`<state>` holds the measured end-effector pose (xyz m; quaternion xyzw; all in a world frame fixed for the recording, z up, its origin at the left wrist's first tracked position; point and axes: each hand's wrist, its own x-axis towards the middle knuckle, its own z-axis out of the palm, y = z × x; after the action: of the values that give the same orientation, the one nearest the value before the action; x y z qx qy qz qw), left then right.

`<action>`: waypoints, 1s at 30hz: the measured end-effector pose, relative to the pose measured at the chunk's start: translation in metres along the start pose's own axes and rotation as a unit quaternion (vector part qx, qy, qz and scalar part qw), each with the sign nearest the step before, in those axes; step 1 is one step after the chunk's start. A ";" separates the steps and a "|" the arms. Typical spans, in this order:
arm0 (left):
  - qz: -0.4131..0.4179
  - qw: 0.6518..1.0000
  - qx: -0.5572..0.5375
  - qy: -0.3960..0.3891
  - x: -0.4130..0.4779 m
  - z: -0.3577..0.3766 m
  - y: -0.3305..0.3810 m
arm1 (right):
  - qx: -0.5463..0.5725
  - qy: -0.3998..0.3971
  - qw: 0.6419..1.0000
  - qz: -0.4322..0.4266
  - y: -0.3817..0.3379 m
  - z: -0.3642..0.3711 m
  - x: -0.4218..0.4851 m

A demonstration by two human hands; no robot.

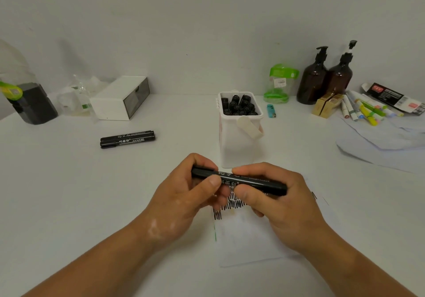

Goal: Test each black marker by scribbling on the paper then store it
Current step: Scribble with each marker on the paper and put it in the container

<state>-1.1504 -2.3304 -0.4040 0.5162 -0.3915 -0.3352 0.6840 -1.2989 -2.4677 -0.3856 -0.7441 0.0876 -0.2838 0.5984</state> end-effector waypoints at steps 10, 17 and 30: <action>0.024 0.996 0.000 0.089 0.005 -0.013 0.008 | -0.047 0.031 0.998 0.027 0.004 0.003 -0.001; 0.040 0.972 0.227 0.043 -0.003 -0.006 0.015 | -0.010 0.054 0.998 0.018 0.002 0.000 0.002; 0.050 0.938 0.342 -0.008 -0.005 -0.011 0.011 | -0.024 0.015 0.999 0.020 0.006 -0.002 0.002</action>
<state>-1.1423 -2.3185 -0.3963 0.6964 -0.5131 -0.1501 0.4788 -1.2968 -2.4722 -0.3906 -0.7519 0.1177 -0.2806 0.5848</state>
